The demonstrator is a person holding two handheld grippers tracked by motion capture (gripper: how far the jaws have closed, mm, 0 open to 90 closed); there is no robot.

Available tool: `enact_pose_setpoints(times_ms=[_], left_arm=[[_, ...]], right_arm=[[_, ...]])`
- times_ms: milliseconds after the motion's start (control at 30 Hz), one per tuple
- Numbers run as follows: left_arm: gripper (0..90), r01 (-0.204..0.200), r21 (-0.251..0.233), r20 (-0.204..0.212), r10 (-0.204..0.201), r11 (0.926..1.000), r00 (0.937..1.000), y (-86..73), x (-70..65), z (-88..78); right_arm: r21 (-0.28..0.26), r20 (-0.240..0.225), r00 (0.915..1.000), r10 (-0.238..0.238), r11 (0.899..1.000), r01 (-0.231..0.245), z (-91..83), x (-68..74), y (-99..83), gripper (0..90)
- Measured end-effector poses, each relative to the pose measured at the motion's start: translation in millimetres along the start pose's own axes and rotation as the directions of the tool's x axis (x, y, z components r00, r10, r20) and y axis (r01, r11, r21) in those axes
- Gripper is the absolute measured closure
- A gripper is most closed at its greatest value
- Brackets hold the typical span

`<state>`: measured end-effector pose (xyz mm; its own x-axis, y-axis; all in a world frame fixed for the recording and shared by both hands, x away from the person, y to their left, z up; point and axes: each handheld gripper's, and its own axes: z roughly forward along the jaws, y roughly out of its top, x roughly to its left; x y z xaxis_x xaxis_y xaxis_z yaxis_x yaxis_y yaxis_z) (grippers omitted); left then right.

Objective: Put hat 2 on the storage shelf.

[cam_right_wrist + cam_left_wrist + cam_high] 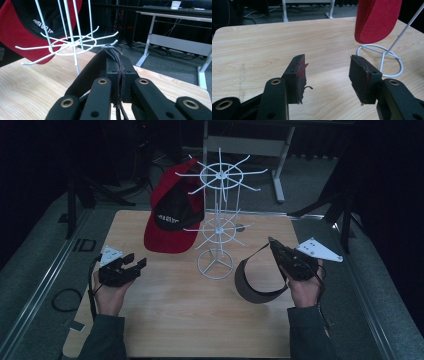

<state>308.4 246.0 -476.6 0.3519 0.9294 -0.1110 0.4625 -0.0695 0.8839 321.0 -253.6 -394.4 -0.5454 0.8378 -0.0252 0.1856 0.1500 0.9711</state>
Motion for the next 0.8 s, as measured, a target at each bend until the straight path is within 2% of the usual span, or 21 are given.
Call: enact_pose_setpoints(times_ms=[167,800], left_arm=[[48.0,0.001,-0.002,-0.001,-0.001,1.0,1.0,0.0,0.1,-0.1],[48.1,0.001,-0.001,-0.003,-0.001,1.0,1.0,0.4,0.8,-0.5]], right_arm=[[-0.019,-0.011,0.9999,-0.009,1.0,0.009,-1.4,2.0,2.4,88.1],[-0.028,-0.022,0.9995,-0.024,0.999,0.023,1.3,4.0,9.4,88.0]])
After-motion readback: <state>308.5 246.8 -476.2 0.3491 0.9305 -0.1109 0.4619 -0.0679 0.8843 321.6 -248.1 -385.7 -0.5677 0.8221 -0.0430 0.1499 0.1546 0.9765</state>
